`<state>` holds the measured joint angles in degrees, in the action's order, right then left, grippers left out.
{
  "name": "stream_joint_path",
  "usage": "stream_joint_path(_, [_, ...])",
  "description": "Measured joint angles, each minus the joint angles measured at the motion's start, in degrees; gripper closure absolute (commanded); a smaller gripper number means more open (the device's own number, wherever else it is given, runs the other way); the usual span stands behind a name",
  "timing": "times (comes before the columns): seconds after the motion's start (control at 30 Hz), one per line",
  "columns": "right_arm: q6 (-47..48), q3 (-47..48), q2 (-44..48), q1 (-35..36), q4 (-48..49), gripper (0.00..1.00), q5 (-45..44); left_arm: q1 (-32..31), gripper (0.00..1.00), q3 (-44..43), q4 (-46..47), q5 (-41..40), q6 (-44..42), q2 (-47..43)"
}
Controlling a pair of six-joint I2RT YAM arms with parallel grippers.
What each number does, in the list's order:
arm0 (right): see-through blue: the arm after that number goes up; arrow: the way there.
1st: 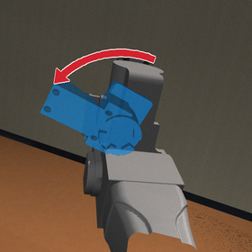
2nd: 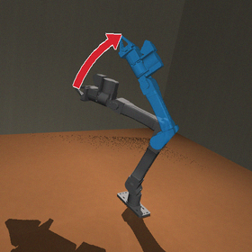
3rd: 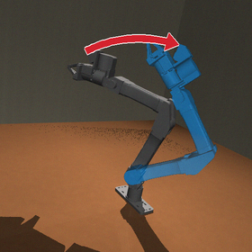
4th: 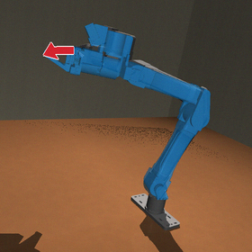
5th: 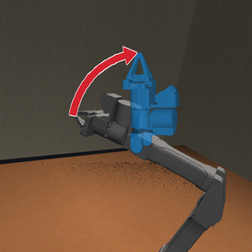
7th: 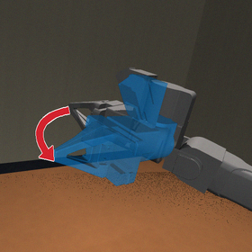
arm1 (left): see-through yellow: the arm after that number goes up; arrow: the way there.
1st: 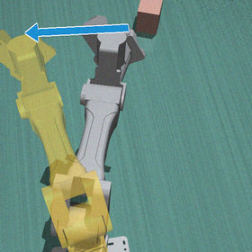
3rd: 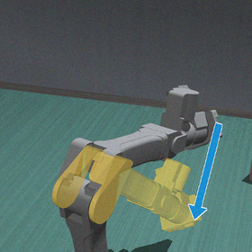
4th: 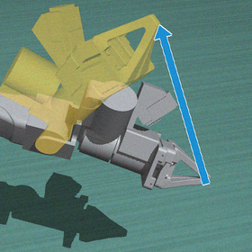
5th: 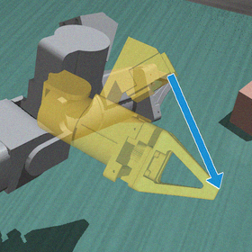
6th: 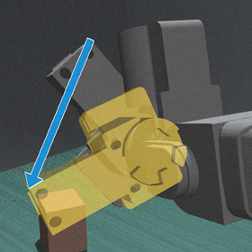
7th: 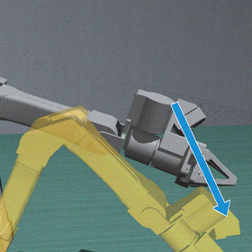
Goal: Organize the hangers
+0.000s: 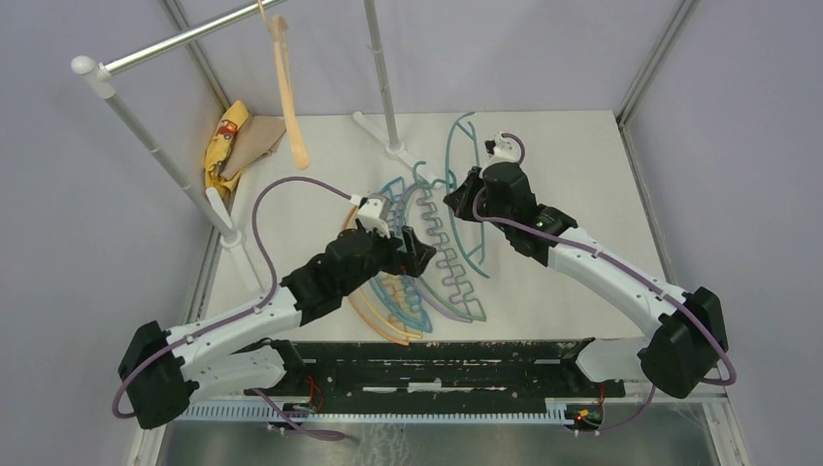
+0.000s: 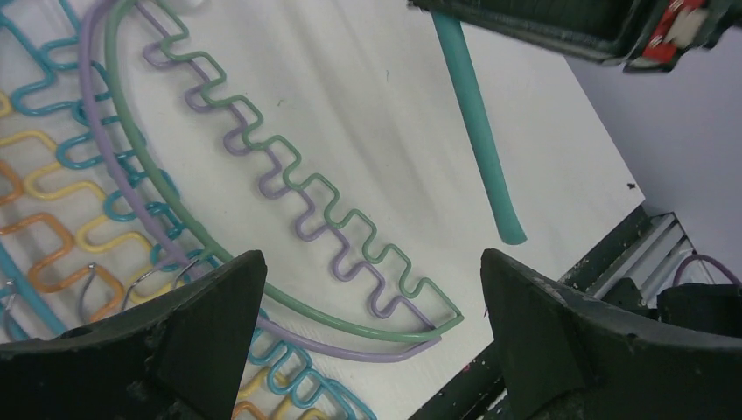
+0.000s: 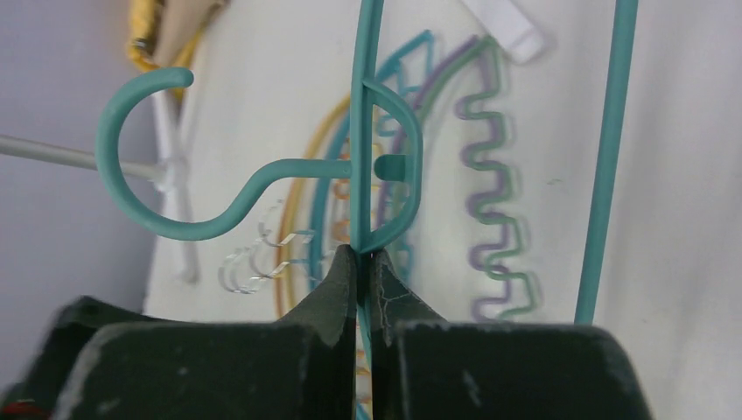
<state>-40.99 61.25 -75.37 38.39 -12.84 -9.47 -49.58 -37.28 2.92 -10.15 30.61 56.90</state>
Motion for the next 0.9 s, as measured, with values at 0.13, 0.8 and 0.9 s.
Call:
stream_joint_path(0.13, [-5.57, -0.02, -0.13, 0.0, 5.66, 0.99, 4.48, -3.93, 0.01, 0.46, 4.28, -3.41, 0.02, 5.31])
stream_joint_path(0.8, [-12.68, -3.98, -2.56, 0.33, 12.92, 0.99, 6.49, -8.61, 0.01, 1.77, 9.18, -6.84, 0.24, 6.93])
stream_joint_path(0.9, [-12.57, -3.98, -3.43, 0.48, 12.85, 0.99, 5.99, -8.79, 0.01, 2.67, 9.2, -5.97, 0.74, 4.17])
